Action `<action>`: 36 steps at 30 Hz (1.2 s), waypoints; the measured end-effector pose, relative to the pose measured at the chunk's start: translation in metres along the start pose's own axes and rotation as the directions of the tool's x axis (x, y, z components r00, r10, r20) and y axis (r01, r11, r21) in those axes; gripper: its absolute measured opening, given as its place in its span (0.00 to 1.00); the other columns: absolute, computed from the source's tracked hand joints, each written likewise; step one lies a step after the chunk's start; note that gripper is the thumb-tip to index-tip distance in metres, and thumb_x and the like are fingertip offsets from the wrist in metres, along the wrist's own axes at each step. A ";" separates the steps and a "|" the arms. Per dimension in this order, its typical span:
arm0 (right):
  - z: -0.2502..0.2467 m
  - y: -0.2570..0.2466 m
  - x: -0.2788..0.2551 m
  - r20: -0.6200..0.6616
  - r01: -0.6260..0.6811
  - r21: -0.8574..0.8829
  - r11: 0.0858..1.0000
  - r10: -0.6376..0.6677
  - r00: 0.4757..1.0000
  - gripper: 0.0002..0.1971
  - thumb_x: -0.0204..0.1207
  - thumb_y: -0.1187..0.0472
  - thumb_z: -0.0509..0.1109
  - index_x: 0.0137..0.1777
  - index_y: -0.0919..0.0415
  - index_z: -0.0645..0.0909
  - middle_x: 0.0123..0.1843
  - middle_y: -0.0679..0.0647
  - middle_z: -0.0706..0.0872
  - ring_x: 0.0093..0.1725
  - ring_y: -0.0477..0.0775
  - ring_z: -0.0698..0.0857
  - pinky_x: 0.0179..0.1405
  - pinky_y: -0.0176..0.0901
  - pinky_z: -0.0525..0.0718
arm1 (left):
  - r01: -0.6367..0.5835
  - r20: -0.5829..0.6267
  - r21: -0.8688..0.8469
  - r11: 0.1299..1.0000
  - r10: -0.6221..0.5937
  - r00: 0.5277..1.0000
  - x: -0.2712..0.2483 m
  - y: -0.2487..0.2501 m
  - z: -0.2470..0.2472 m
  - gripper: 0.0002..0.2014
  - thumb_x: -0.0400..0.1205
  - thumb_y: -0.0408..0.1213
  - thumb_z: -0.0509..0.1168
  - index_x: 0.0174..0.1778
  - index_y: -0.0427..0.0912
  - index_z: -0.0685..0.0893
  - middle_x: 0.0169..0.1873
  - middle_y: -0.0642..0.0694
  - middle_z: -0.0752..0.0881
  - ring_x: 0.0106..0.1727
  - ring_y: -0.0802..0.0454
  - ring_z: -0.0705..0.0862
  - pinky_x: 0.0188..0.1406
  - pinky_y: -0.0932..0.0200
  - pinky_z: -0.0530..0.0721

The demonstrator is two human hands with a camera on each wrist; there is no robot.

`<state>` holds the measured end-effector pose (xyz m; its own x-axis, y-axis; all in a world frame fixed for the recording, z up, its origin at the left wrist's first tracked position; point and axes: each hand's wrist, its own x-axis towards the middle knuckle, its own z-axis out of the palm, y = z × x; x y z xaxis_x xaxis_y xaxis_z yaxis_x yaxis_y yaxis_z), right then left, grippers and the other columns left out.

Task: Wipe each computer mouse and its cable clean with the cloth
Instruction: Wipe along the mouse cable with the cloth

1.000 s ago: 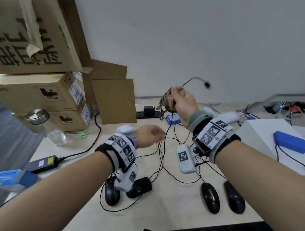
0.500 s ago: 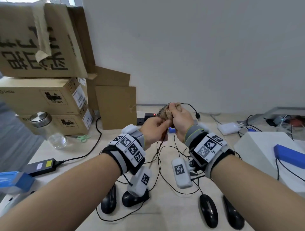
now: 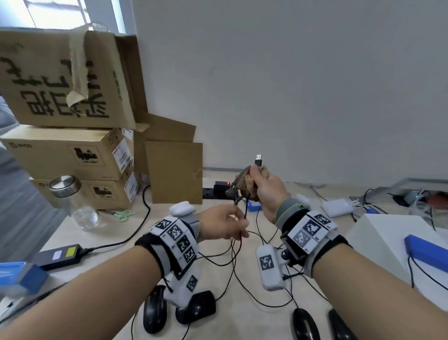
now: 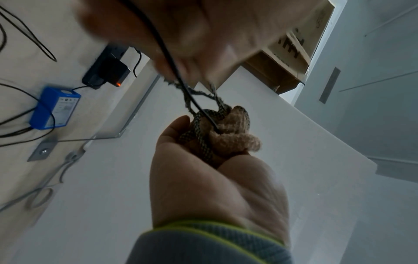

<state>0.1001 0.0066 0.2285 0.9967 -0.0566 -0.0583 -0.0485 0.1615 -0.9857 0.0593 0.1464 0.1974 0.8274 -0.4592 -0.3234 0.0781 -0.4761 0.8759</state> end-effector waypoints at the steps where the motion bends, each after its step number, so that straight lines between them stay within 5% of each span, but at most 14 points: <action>1: 0.001 0.002 -0.003 0.035 0.005 0.008 1.000 -0.006 0.999 0.19 0.87 0.59 0.60 0.32 0.57 0.69 0.22 0.45 0.74 0.21 0.40 0.71 0.24 0.30 0.71 | -0.010 -0.031 -0.283 0.959 0.002 1.000 -0.001 0.005 0.003 0.10 0.87 0.45 0.61 0.53 0.41 0.78 0.47 0.40 0.91 0.48 0.46 0.88 0.60 0.46 0.84; 4: 0.004 0.011 -0.010 0.102 0.046 -0.090 0.995 -0.037 0.994 0.20 0.87 0.57 0.60 0.31 0.58 0.71 0.21 0.46 0.75 0.23 0.44 0.72 0.27 0.35 0.73 | -0.074 -0.211 -0.689 0.721 -0.102 0.972 0.005 0.017 0.005 0.18 0.88 0.50 0.56 0.48 0.37 0.80 0.35 0.40 0.85 0.35 0.44 0.84 0.44 0.46 0.86; 7: 0.004 0.018 -0.013 0.127 0.022 -0.063 0.998 -0.014 0.992 0.21 0.88 0.54 0.58 0.31 0.59 0.73 0.25 0.52 0.75 0.30 0.51 0.74 0.35 0.41 0.78 | -0.178 -0.433 -0.633 0.753 -0.155 0.888 0.013 0.015 0.007 0.20 0.88 0.50 0.56 0.38 0.39 0.77 0.25 0.45 0.74 0.22 0.53 0.68 0.20 0.61 0.67; 10: 0.004 0.018 -0.016 0.035 -0.043 0.087 0.995 0.040 0.999 0.21 0.88 0.54 0.57 0.32 0.59 0.75 0.24 0.52 0.74 0.33 0.54 0.75 0.46 0.50 0.83 | -0.205 -0.558 -0.396 0.895 -0.057 0.828 0.014 0.004 0.013 0.18 0.86 0.46 0.62 0.32 0.40 0.77 0.18 0.52 0.72 0.23 0.52 0.65 0.23 0.61 0.63; 12: 0.001 0.017 -0.015 -0.048 -0.063 0.163 0.985 0.072 0.996 0.23 0.89 0.54 0.56 0.30 0.58 0.73 0.21 0.53 0.75 0.31 0.56 0.79 0.34 0.44 0.83 | -0.175 -0.580 -0.269 0.947 -0.014 0.815 0.012 0.005 0.015 0.20 0.84 0.48 0.65 0.29 0.40 0.79 0.16 0.55 0.72 0.24 0.52 0.66 0.26 0.60 0.64; 14: -0.003 0.015 -0.012 -0.131 -0.109 0.182 0.977 0.134 0.982 0.20 0.89 0.51 0.55 0.37 0.59 0.77 0.28 0.55 0.83 0.29 0.54 0.83 0.20 0.35 0.77 | -0.157 -0.580 -0.135 0.978 0.050 0.813 0.008 0.008 0.015 0.19 0.84 0.49 0.65 0.31 0.40 0.85 0.17 0.55 0.72 0.22 0.54 0.66 0.25 0.61 0.64; 17: -0.006 0.015 -0.009 -0.170 -0.099 0.188 0.977 0.132 0.976 0.18 0.88 0.50 0.57 0.41 0.60 0.77 0.35 0.60 0.80 0.28 0.56 0.82 0.24 0.39 0.80 | -0.135 -0.504 0.009 0.991 0.121 0.855 0.004 0.013 0.019 0.13 0.85 0.44 0.65 0.37 0.46 0.89 0.22 0.53 0.81 0.23 0.57 0.74 0.26 0.63 0.74; 19: -0.006 0.015 -0.009 -0.152 -0.084 0.201 0.976 0.116 0.982 0.18 0.87 0.50 0.58 0.40 0.59 0.77 0.32 0.58 0.80 0.29 0.56 0.81 0.31 0.44 0.80 | -0.159 -0.459 -0.131 0.979 0.082 0.885 0.005 0.018 0.020 0.11 0.86 0.36 0.62 0.41 0.42 0.86 0.28 0.50 0.87 0.27 0.56 0.79 0.28 0.62 0.78; 22: -0.006 0.017 -0.013 0.035 -0.116 0.275 0.954 0.111 0.993 0.19 0.87 0.47 0.57 0.37 0.57 0.75 0.28 0.51 0.78 0.31 0.52 0.78 0.28 0.42 0.74 | -0.178 -0.459 -0.382 0.907 -0.019 0.888 0.011 0.023 0.017 0.10 0.88 0.35 0.59 0.45 0.40 0.84 0.28 0.47 0.87 0.25 0.54 0.73 0.22 0.62 0.70; 27: -0.003 0.023 -0.021 0.180 -0.172 0.244 0.954 0.129 0.975 0.20 0.86 0.52 0.61 0.32 0.59 0.70 0.26 0.53 0.73 0.27 0.53 0.71 0.27 0.42 0.78 | -0.204 -0.565 -0.315 0.927 -0.010 0.825 0.013 0.019 0.013 0.13 0.84 0.34 0.64 0.34 0.44 0.88 0.19 0.52 0.83 0.21 0.58 0.74 0.21 0.66 0.70; 30: -0.003 0.025 -0.023 0.181 -0.170 0.205 0.964 0.134 0.974 0.11 0.84 0.62 0.65 0.38 0.61 0.78 0.30 0.53 0.82 0.37 0.55 0.83 0.40 0.47 0.87 | -0.246 -0.645 -0.266 0.932 0.018 0.764 0.017 0.014 0.009 0.07 0.83 0.32 0.66 0.48 0.41 0.90 0.29 0.49 0.87 0.24 0.63 0.79 0.28 0.68 0.76; 32: -0.003 0.026 -0.021 0.138 -0.184 0.227 0.956 0.156 0.978 0.12 0.85 0.59 0.63 0.40 0.61 0.78 0.35 0.54 0.84 0.40 0.54 0.86 0.49 0.52 0.88 | -0.281 -0.681 -0.279 0.918 0.017 0.733 0.019 0.013 0.005 0.08 0.84 0.30 0.65 0.56 0.39 0.87 0.37 0.46 0.90 0.26 0.64 0.80 0.30 0.68 0.77; 36: -0.005 0.021 -0.016 0.039 -0.250 0.403 0.880 0.256 0.966 0.14 0.89 0.55 0.53 0.52 0.61 0.78 0.48 0.61 0.88 0.50 0.62 0.87 0.57 0.59 0.85 | -0.313 -0.725 -0.340 0.887 -0.035 0.688 0.014 0.015 -0.002 0.08 0.85 0.30 0.62 0.53 0.41 0.86 0.34 0.48 0.91 0.20 0.62 0.75 0.23 0.69 0.74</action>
<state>0.0830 0.0061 0.2080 0.9528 0.0251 -0.3024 -0.2651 0.5537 -0.7894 0.0731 0.1342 0.2070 0.9696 0.2447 0.0062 -0.0004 -0.0235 0.9997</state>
